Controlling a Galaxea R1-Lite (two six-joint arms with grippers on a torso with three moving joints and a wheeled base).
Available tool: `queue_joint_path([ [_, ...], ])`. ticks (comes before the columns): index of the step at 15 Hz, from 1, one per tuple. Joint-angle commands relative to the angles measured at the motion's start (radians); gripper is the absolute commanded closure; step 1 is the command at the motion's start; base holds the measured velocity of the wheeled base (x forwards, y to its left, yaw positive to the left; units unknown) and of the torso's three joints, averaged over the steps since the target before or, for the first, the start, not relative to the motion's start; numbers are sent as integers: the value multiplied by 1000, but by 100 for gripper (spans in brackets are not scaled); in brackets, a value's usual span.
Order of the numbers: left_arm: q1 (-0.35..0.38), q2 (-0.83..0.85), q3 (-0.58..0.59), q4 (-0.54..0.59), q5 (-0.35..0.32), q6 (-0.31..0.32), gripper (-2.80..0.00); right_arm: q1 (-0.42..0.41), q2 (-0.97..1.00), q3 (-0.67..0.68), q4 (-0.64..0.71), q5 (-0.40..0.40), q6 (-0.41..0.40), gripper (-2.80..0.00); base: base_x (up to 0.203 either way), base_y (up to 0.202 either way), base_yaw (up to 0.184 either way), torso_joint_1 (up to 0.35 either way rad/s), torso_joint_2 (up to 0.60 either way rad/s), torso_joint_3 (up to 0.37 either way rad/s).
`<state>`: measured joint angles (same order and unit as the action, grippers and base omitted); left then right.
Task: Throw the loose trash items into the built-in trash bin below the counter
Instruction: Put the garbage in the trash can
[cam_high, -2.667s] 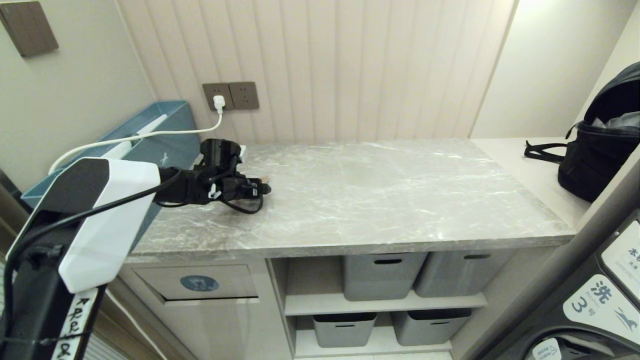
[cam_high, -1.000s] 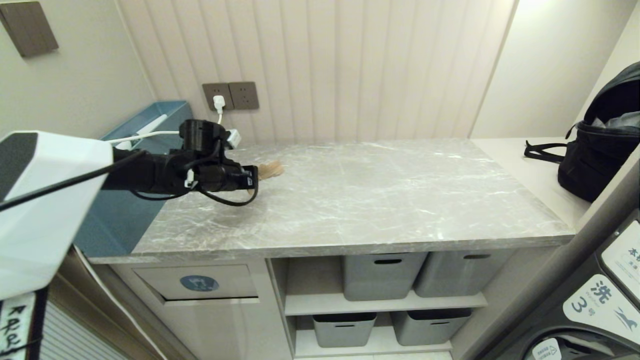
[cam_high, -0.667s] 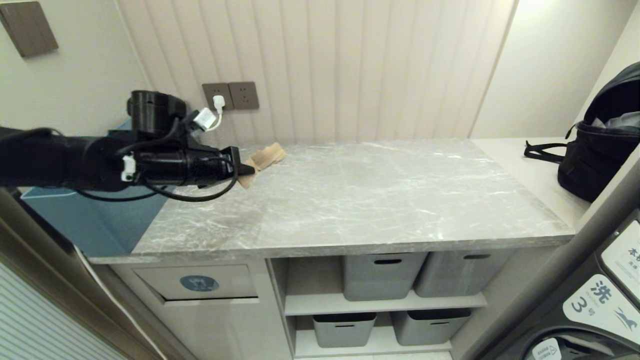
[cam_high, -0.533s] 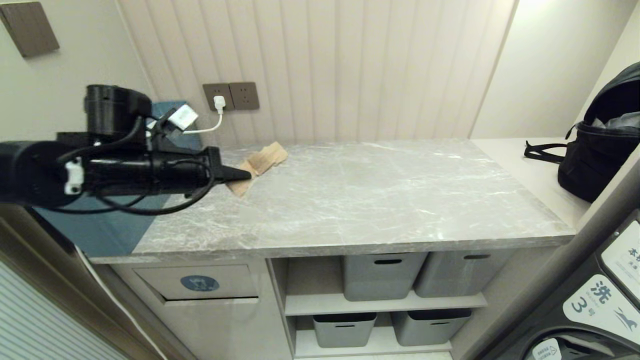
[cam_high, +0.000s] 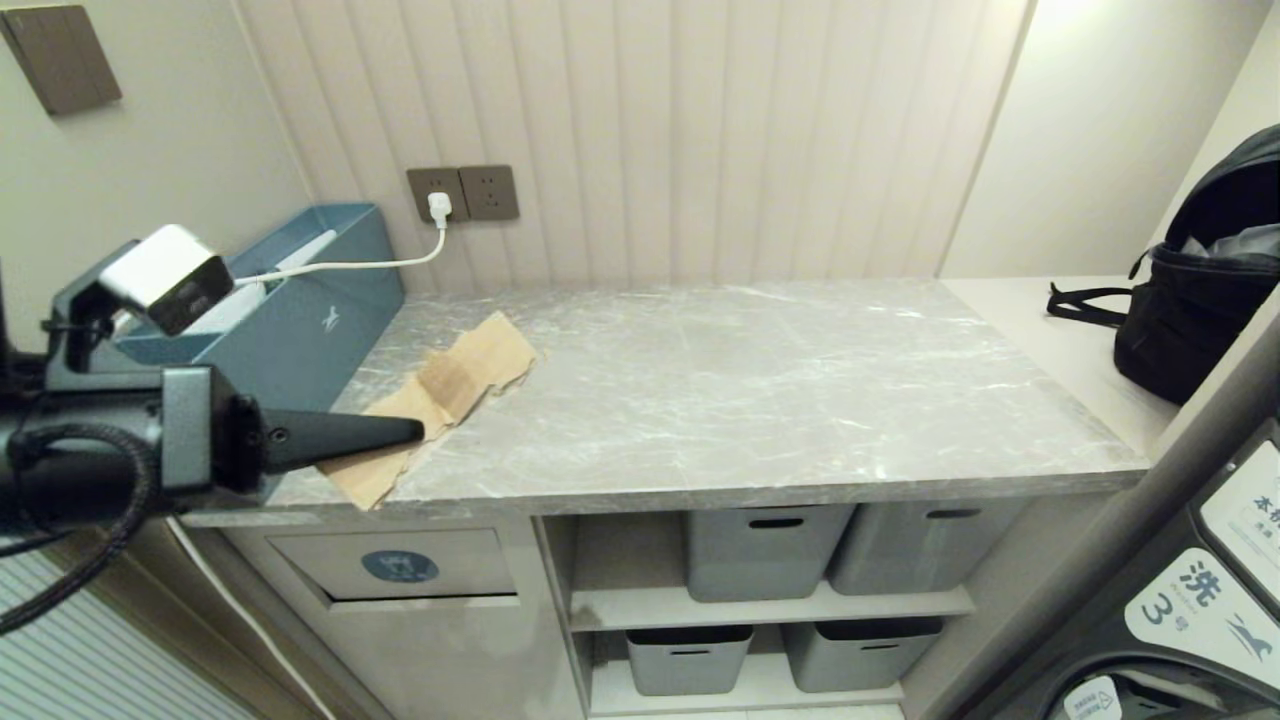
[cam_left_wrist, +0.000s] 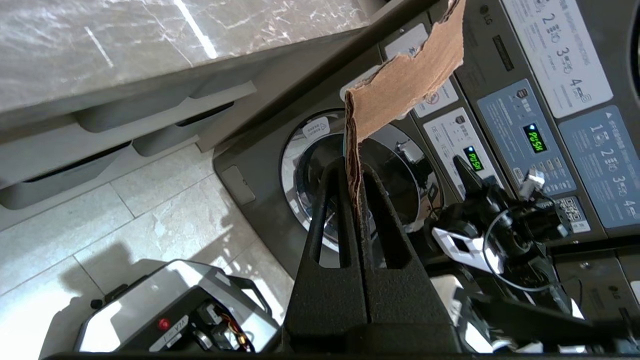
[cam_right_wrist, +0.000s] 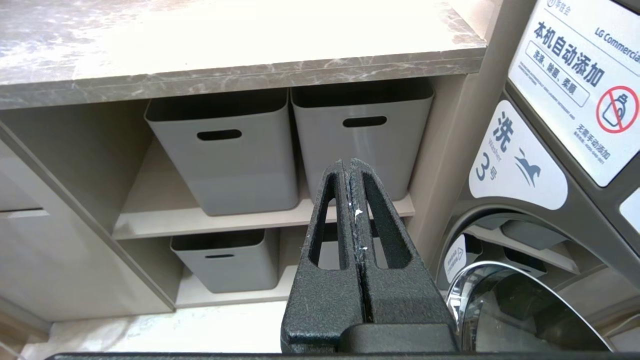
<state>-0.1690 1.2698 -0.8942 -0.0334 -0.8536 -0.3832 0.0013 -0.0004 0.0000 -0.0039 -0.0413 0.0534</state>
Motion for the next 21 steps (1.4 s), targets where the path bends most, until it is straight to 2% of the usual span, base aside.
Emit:
queue_joint_path([
  [1,21,-104,12,37,-3,-1,0,0,0,0,-1,0,0,0,0,0,0,0,0,0],
  [3,78,-190,20,130,7,5,0,0,0,0,-1,0,0,0,0,0,0,0,0,0],
  [5,175,-284,33,245,66,17,0,0,0,0,-1,0,0,0,0,0,0,0,0,0],
  [6,204,-340,52,283,117,30,0,0,0,0,-1,0,0,0,0,0,0,0,0,0],
  [8,245,-465,144,321,299,90,0,0,0,0,-1,0,0,0,0,0,0,0,0,0],
  [10,263,-572,326,262,466,189,0,0,0,0,-1,0,0,0,0,0,0,0,0,0],
  [14,270,-738,760,-114,623,336,0,0,0,1,-1,0,0,0,0,0,0,0,0,0],
  [15,270,-814,818,-157,649,356,0,0,0,0,-1,0,0,0,0,0,0,0,0,0],
  [17,271,-956,867,-144,677,381,0,0,0,0,-1,0,0,0,0,0,0,0,0,0],
  [19,254,-993,890,-118,696,403,0,0,0,0,-1,1,1,0,0,0,0,0,0,0],
  [20,203,-989,894,-108,721,407,0,0,0,1,-2,0,2,0,0,0,0,0,0,0],
  [21,159,-1001,896,-80,775,406,0,0,0,0,-2,0,2,0,0,0,0,0,0,0],
])
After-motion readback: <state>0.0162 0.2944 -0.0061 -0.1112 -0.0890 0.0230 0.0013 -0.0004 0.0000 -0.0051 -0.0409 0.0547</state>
